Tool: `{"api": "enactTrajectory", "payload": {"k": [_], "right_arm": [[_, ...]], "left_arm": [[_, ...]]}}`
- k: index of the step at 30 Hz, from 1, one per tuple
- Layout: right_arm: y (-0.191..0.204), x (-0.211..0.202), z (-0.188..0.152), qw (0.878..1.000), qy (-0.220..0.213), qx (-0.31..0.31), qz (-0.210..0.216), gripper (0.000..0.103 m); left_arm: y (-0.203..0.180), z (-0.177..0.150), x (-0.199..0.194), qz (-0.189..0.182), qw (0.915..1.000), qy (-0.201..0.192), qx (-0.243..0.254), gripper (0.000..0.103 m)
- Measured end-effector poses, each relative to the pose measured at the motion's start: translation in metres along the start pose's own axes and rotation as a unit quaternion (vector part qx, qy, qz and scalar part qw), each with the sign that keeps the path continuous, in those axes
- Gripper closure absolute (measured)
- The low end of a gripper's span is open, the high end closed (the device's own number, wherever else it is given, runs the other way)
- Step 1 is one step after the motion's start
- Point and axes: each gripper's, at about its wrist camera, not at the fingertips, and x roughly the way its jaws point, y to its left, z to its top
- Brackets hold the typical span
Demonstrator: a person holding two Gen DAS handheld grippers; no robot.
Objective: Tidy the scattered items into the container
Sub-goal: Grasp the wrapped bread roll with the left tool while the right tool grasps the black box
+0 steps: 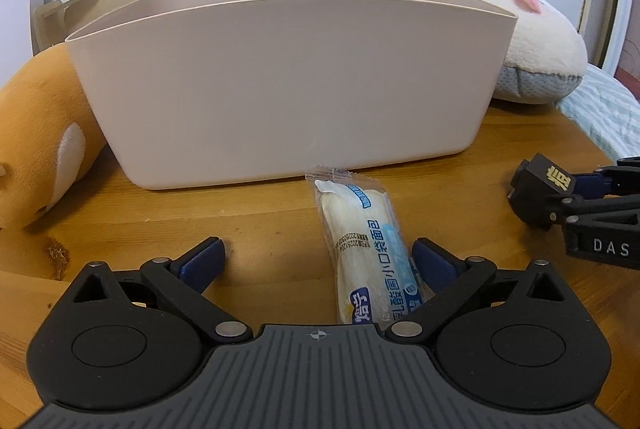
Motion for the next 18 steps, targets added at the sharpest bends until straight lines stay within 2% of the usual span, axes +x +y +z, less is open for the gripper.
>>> {"api": "enactTrajectory", "payload": {"k": [1, 2, 3, 4, 11, 18], "right_arm": [[0.001, -0.001, 0.0, 1.0, -0.001, -0.001, 0.0, 0.066], [0.002, -0.001, 0.0, 1.0, -0.002, -0.004, -0.001, 0.07], [0.003, -0.001, -0.001, 1.0, -0.003, -0.005, -0.003, 0.072], [0.004, -0.002, -0.001, 1.0, -0.004, -0.005, -0.005, 0.072], [0.005, -0.006, -0.003, 1.0, -0.007, -0.002, -0.007, 0.074], [0.007, -0.018, 0.0, 1.0, -0.024, 0.0, -0.007, 0.074]], "left_arm": [[0.001, -0.001, -0.002, -0.003, 1.0, -0.007, 0.001, 0.016], [0.003, -0.001, -0.004, -0.006, 0.9998, -0.017, 0.002, 0.046], [0.004, -0.001, -0.006, -0.008, 0.9996, -0.025, 0.002, 0.064], [0.005, 0.001, -0.007, -0.006, 0.9996, -0.026, -0.002, 0.069], [0.011, -0.001, -0.012, -0.018, 0.9995, -0.021, -0.015, 0.072], [0.013, 0.001, -0.029, -0.037, 0.9985, -0.034, -0.023, 0.073]]}}
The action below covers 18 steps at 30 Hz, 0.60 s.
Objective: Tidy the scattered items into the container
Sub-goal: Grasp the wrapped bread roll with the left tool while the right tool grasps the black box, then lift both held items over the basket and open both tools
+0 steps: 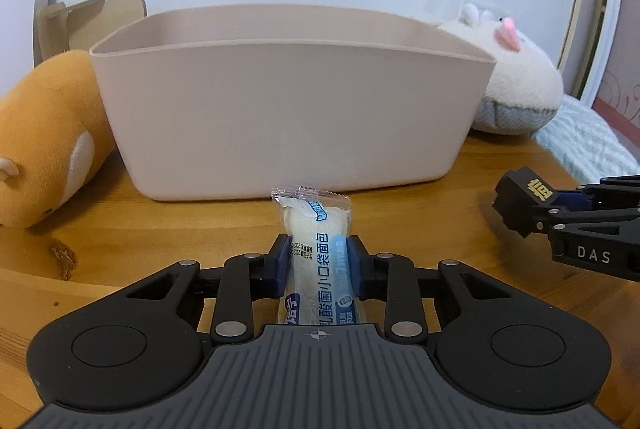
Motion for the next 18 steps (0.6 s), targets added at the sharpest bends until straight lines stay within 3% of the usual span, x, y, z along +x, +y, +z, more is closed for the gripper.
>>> {"api": "enactTrajectory", "payload": {"k": [18], "right_arm": [[0.029, -0.06, 0.038, 0.997, -0.064, -0.037, 0.005, 0.074]], "left_arm": [[0.016, 0.029, -0.061, -0.017, 0.9973, -0.07, -0.016, 0.073]]}}
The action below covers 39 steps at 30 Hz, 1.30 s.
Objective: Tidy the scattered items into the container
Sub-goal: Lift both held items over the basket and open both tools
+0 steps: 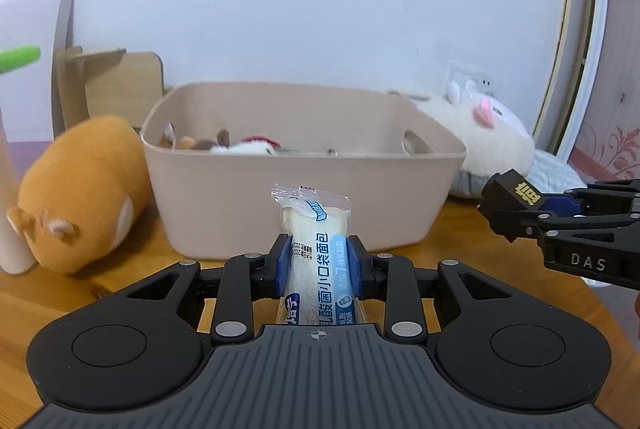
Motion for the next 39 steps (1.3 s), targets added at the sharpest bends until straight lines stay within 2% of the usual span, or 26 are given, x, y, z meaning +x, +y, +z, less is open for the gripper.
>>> {"api": "enactTrajectory", "payload": {"k": [13, 21, 28, 39], "right_arm": [[0.011, -0.01, 0.047, 0.999, -0.04, -0.013, -0.004, 0.074], [0.011, 0.006, 0.078, 0.999, -0.042, -0.023, -0.001, 0.074], [0.011, 0.027, 0.096, 0.999, -0.035, -0.025, -0.002, 0.074], [0.005, 0.071, 0.114, 1.0, -0.015, -0.018, 0.003, 0.074]], "left_arm": [[0.023, 0.046, -0.013, 0.015, 0.9988, -0.045, -0.007, 0.073], [0.034, 0.085, 0.001, 0.049, 0.9962, -0.068, 0.026, 0.073], [0.042, 0.11, 0.024, 0.066, 0.9948, -0.066, 0.04, 0.073], [0.053, 0.125, 0.067, 0.091, 0.9934, -0.049, 0.051, 0.073]]}}
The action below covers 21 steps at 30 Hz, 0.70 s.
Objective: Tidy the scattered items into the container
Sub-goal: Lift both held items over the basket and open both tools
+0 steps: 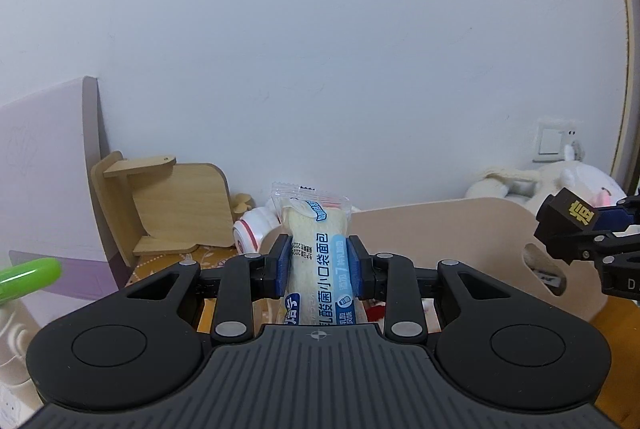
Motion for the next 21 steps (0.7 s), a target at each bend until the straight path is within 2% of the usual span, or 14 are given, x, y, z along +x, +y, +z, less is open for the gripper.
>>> {"api": "enactTrajectory", "payload": {"k": [13, 21], "right_arm": [[-0.005, 0.061, -0.008, 0.999, 0.049, 0.02, 0.003, 0.074], [-0.007, 0.074, -0.019, 0.997, 0.066, 0.03, 0.006, 0.074]], "left_arm": [[-0.003, -0.012, 0.05, 0.001, 0.9988, 0.049, 0.004, 0.073], [-0.009, -0.021, 0.061, -0.013, 0.9968, 0.079, -0.009, 0.072]]}}
